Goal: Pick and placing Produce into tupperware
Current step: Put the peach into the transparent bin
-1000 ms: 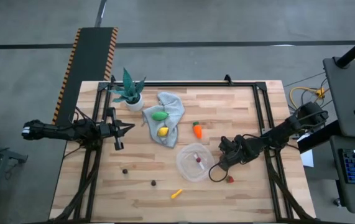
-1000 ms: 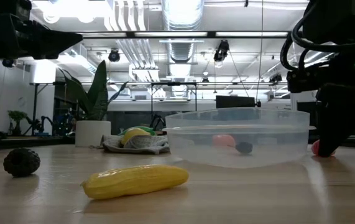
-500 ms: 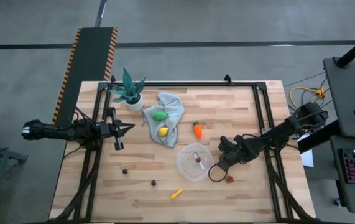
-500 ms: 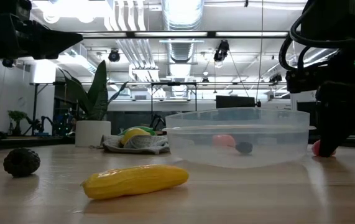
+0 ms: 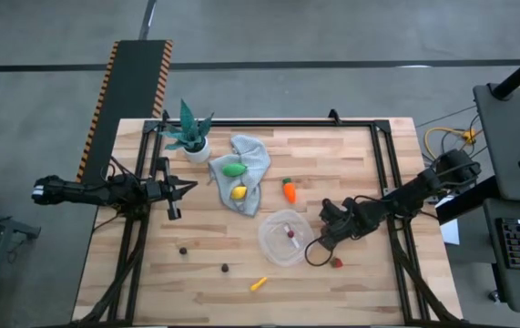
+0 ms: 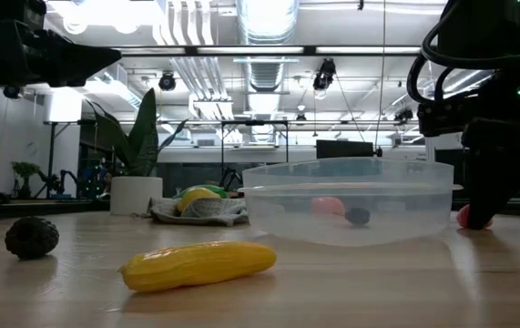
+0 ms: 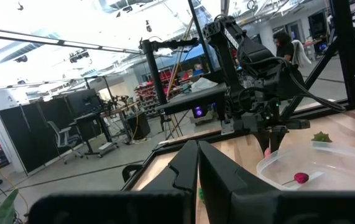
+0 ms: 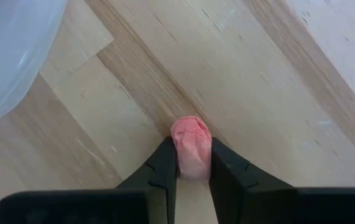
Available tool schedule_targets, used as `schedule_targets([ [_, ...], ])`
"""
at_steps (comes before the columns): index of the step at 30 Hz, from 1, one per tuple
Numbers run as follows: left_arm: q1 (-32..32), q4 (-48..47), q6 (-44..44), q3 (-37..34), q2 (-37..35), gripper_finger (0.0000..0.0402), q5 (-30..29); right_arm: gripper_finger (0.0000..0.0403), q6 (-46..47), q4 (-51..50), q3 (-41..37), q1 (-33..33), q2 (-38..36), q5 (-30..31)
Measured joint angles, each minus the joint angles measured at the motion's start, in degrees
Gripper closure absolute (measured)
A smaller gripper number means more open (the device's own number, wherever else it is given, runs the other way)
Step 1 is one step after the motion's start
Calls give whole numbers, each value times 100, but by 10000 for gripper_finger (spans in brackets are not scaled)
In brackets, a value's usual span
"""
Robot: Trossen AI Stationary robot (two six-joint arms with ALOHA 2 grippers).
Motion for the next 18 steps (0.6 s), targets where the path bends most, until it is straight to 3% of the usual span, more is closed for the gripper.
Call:
schedule_targets([
  [12,-1,2,0,0,2,402,-1,346,-132,-110,399,4,-89,-10],
  [18,-1,5,1,0,4,402,0,346,-208,-623,778,2,-91,120],
])
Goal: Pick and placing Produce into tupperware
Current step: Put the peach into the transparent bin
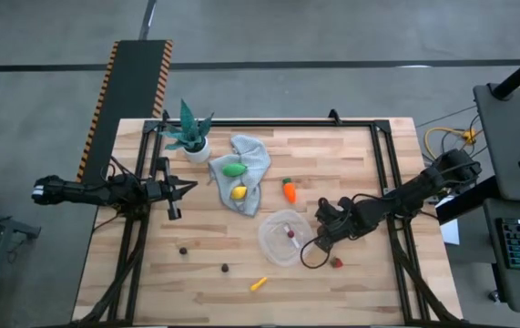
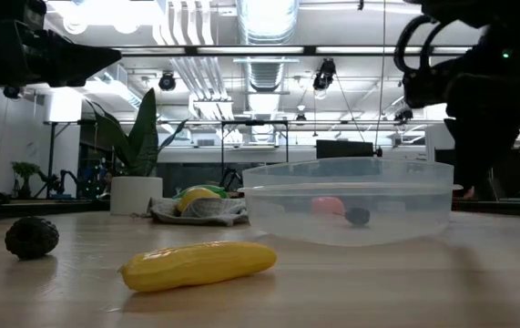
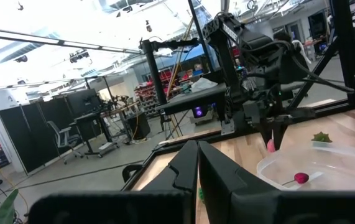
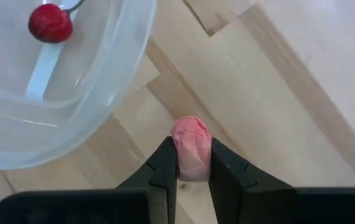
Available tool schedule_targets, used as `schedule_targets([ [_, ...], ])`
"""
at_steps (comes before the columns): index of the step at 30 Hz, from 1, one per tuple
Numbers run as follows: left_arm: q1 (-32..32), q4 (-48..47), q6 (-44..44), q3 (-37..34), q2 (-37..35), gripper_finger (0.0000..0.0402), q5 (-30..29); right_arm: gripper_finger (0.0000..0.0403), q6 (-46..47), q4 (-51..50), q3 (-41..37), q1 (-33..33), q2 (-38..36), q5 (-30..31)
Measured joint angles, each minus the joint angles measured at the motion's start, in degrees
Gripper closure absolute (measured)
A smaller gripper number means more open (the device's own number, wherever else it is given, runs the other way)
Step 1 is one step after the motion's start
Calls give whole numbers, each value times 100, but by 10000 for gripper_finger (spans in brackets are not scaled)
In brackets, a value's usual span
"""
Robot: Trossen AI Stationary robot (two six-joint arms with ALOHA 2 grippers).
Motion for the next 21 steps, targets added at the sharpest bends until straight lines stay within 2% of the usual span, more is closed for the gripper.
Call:
schedule_targets([
  [14,2,0,-1,0,0,402,-1,346,-1048,-91,1234,0,-7,586],
  [21,1,-2,-1,0,0,402,-1,346,-1553,-46,1821,0,342,641],
])
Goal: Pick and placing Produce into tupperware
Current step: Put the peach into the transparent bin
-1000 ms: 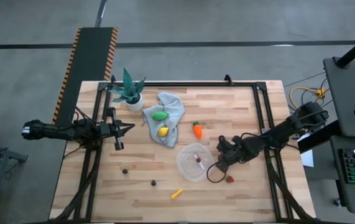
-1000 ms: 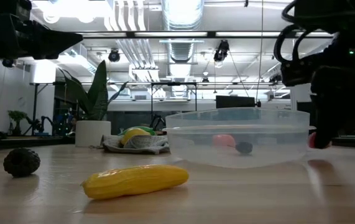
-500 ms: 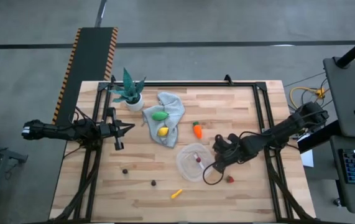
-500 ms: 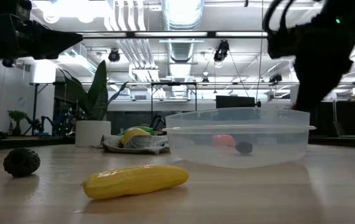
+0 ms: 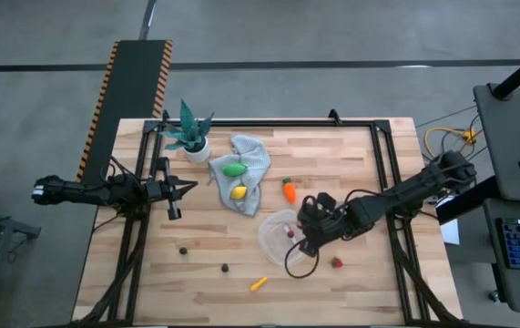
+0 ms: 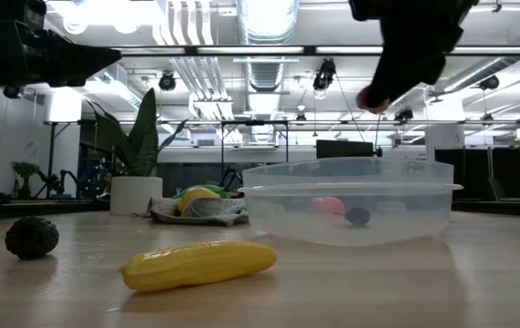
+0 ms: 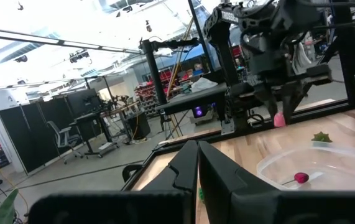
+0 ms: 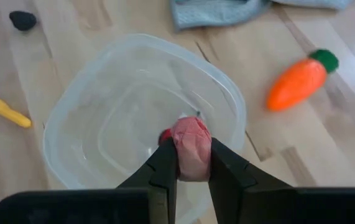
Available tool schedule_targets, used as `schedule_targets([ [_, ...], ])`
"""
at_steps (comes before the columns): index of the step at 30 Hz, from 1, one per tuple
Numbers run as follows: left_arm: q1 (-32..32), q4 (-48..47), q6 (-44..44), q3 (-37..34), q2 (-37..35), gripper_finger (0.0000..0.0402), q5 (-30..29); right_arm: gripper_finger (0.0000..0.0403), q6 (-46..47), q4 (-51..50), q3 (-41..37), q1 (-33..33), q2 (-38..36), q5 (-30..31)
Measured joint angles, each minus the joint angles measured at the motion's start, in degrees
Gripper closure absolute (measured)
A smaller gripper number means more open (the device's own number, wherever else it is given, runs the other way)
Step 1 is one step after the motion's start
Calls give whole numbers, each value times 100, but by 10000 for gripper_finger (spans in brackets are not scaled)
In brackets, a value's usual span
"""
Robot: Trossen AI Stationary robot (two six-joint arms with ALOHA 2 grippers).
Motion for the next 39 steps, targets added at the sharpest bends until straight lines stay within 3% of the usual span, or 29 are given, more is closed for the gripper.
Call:
schedule_targets([
  [6,1,-8,1,0,7,402,0,346,-364,-60,424,0,611,-37],
  [14,-1,-4,1,0,2,402,2,346,-369,-330,598,-4,1318,-521],
  [27,0,2,1,0,9,402,0,344,-211,-351,594,-2,1687,-834],
  [39,0,0,1,0,9,402,1,273,-147,-356,584,-2,1682,-820],
])
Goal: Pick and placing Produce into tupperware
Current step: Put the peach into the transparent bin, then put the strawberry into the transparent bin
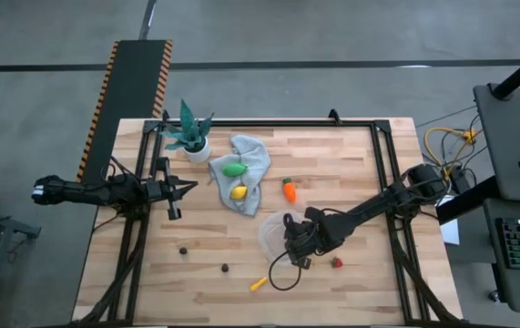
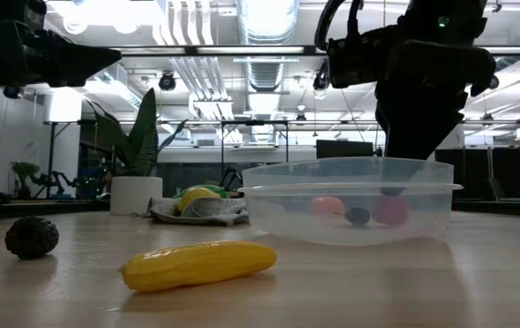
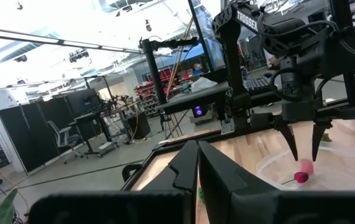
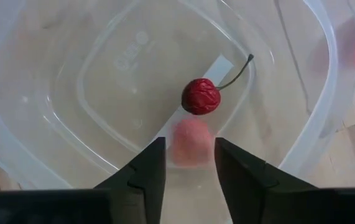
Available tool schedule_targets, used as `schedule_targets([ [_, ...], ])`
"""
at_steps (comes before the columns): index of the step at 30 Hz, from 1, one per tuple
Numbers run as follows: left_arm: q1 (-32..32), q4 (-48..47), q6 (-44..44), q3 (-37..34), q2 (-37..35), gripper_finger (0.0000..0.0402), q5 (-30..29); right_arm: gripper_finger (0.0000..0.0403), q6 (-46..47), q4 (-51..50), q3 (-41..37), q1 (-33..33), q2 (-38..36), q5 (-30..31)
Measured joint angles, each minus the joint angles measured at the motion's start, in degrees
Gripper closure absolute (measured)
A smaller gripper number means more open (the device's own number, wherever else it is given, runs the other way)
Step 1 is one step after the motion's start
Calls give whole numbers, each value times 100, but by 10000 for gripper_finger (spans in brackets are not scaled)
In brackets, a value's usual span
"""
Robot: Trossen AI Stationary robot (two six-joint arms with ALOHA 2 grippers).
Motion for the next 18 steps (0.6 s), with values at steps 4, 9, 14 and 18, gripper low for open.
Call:
schedule_targets([
  [4,1,0,-2,0,2,402,1,261,-3,-1,-6,0,1,1],
  [9,1,0,0,0,2,402,-1,256,-128,-103,-8,-4,-50,39],
  [14,-1,0,2,0,-2,402,-1,255,7,-1210,73,6,-148,64],
  [18,0,0,2,0,0,402,1,255,200,-1508,73,146,-416,186],
])
